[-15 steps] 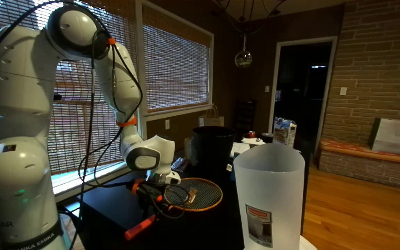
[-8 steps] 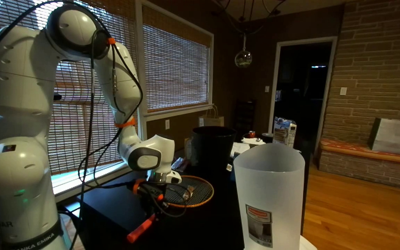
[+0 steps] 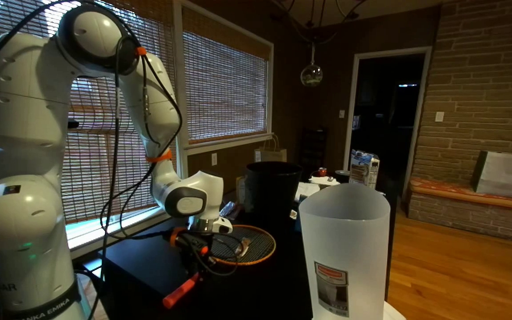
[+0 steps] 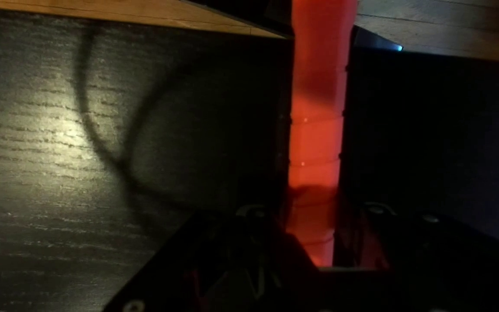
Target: Put the packet on the tennis racket then use the racket to put the packet in the black bin.
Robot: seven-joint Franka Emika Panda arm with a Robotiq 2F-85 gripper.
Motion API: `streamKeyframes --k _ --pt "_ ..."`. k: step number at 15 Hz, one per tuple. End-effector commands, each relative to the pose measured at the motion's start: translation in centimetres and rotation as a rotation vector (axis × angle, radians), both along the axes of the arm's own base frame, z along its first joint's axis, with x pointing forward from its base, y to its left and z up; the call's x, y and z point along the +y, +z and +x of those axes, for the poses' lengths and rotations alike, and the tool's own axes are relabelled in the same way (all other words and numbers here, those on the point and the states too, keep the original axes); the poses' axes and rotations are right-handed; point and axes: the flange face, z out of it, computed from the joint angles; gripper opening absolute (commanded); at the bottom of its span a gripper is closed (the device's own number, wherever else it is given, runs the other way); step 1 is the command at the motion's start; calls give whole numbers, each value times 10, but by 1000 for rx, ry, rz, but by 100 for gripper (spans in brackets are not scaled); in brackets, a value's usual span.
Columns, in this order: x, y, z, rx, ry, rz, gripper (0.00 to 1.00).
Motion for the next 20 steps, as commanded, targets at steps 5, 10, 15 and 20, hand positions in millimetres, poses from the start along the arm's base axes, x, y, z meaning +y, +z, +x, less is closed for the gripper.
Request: streamKeyframes --k 5,10,15,20 --pt "-11 38 -2 29 -68 -5 8" --pt "-14 55 2 1 -81 -20 8" --pt "-14 70 7 -43 -95 -36 8" --pt "-16 80 9 -65 -120 -52 8"
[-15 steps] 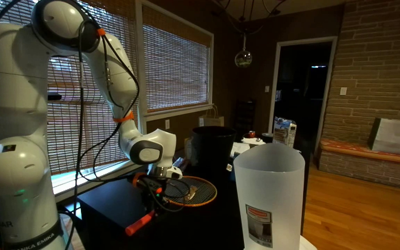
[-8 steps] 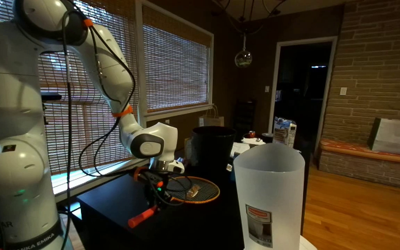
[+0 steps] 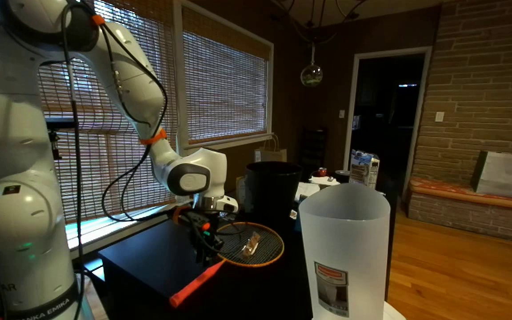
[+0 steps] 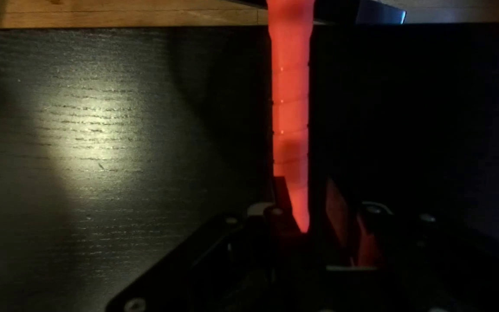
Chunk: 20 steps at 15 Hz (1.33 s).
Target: Put the packet on the tennis racket then use the racket to put the packet in the black bin.
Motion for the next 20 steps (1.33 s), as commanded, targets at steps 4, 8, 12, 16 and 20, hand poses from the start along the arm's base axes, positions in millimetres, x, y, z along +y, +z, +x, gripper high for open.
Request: streamKeyframes --k 4,8,12,16,20 --pt "-5 5 -1 0 -6 -21 8" --pt "-1 -3 4 -33 42 -12 63" --pt "7 -17 9 -80 119 -19 92" --pt "13 -39 17 -138 183 -25 100" --pt "17 -56 30 -198 212 -24 100"
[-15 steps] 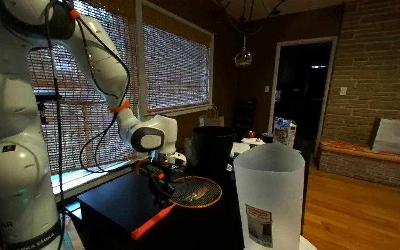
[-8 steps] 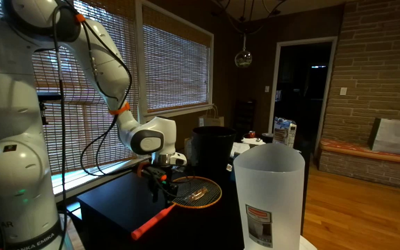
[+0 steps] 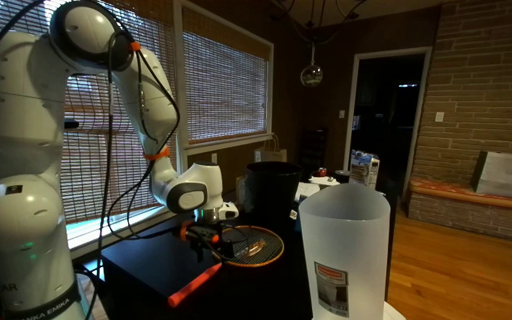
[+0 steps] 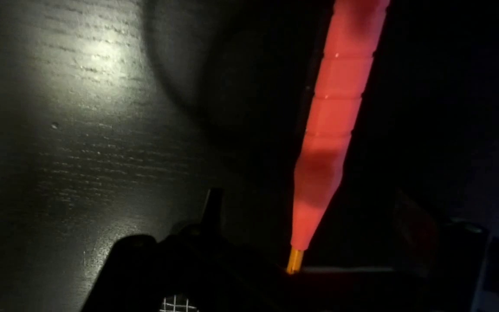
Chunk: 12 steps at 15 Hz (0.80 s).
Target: Put the packet on the tennis racket then use the racket to put the packet in the black bin.
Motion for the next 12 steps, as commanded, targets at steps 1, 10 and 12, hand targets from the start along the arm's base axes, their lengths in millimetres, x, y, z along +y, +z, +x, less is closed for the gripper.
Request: streamKeyframes --k 1,10,12 --pt "3 -17 16 -41 42 2 100" --pt "9 -46 45 -89 79 15 96" --pt "11 -48 51 -93 89 15 72"
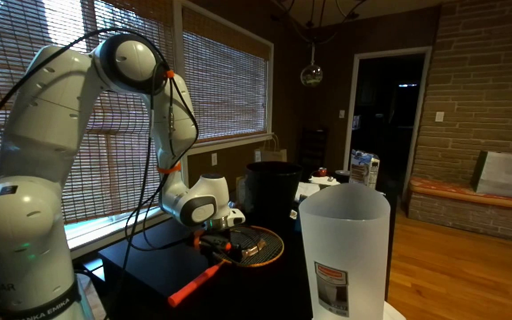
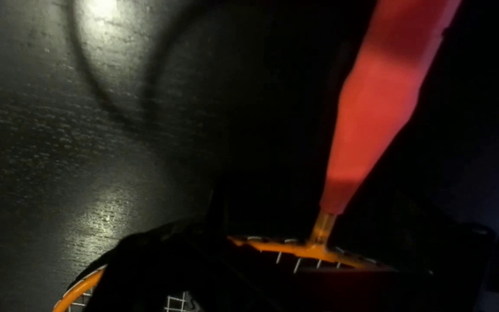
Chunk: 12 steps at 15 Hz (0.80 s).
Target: Put the packet on the tennis racket then use the racket to put the packet in the black bin.
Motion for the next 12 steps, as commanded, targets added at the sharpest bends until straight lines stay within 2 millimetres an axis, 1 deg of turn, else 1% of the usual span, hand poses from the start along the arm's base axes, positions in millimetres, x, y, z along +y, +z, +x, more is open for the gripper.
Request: streamKeyframes --k 1,4,6,9,10,12 --pt "2 -5 13 -26 19 2 67" --pt "2 -2 17 -34 27 -1 43" --pt "3 -1 19 -35 28 -4 31" --pt "2 1 20 -34 26 -10 8" --pt "2 1 21 -34 26 -12 2" --pt "0 2 20 -31 18 -16 0"
